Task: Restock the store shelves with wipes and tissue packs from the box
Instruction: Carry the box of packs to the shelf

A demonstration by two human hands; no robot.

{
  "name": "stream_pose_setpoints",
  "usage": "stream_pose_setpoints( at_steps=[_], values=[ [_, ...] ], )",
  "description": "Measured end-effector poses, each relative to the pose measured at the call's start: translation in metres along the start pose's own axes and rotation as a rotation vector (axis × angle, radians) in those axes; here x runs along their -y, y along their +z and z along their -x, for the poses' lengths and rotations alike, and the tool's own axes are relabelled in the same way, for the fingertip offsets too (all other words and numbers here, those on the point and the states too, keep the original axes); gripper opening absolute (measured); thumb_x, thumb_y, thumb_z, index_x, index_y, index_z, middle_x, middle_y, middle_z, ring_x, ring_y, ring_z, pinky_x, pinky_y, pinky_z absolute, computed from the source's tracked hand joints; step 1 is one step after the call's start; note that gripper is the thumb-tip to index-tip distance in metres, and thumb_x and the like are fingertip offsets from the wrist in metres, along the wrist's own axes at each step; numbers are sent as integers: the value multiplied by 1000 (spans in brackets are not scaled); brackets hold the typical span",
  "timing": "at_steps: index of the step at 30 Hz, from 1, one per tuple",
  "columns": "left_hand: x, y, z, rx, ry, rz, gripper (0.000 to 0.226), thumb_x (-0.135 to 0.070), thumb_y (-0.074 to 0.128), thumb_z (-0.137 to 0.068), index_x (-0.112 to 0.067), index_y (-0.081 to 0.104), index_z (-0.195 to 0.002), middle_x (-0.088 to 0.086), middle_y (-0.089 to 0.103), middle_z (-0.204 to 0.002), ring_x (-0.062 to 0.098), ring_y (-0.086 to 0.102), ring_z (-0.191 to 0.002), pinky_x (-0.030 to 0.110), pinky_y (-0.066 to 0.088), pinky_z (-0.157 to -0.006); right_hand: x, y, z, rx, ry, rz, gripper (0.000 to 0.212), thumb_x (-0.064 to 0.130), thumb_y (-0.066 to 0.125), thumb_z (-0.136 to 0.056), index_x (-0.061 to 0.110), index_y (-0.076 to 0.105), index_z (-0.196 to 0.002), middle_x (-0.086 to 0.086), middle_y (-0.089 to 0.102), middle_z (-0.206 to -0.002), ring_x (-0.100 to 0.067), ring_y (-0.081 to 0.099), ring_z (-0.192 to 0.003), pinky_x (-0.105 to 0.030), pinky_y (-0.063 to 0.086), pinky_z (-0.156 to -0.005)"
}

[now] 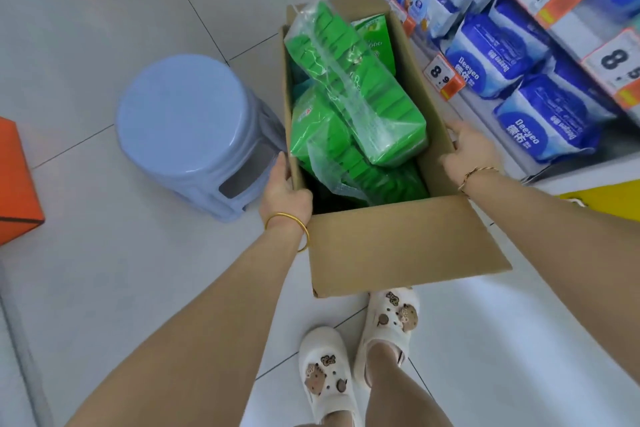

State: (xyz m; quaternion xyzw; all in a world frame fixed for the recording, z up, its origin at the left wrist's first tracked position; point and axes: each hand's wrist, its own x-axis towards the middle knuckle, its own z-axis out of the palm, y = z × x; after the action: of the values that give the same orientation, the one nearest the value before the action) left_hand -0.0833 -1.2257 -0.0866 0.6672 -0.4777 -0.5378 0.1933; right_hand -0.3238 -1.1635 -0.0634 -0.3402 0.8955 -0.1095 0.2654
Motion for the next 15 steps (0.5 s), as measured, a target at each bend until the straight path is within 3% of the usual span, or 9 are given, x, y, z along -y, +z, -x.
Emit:
stream_pose_setpoints(
  at_steps=[5,9,15],
  values=[
    [-12,42,-14,12,-11,-170,90,6,45,-65,-44,32,-138,1,56,-126,31,57,-108,46,51,-92,-4,-10,-53,40,-33,104,52,3,50,-85,17,41,-135,-20,57,-123,-38,54,-114,-43,47,-89],
    [-14,85,-21,11,-36,-205,91,10,48,-66,-35,26,-143,2,45,-134,30,56,-107,42,49,-94,-20,-11,-98,57,-36,170,47,0,49,-85,12,44,-130,-22,56,-123,-40,54,-113,-44,49,-89],
    [-18,128,-34,71,-107,-205,87,9,54,-69,-26,23,-142,1,38,-135,22,50,-97,36,48,-90,-36,-15,-137,43,-26,251,55,-6,46,-86,15,37,-137,-27,46,-131,-45,52,-115,-46,46,-91]
  ],
)
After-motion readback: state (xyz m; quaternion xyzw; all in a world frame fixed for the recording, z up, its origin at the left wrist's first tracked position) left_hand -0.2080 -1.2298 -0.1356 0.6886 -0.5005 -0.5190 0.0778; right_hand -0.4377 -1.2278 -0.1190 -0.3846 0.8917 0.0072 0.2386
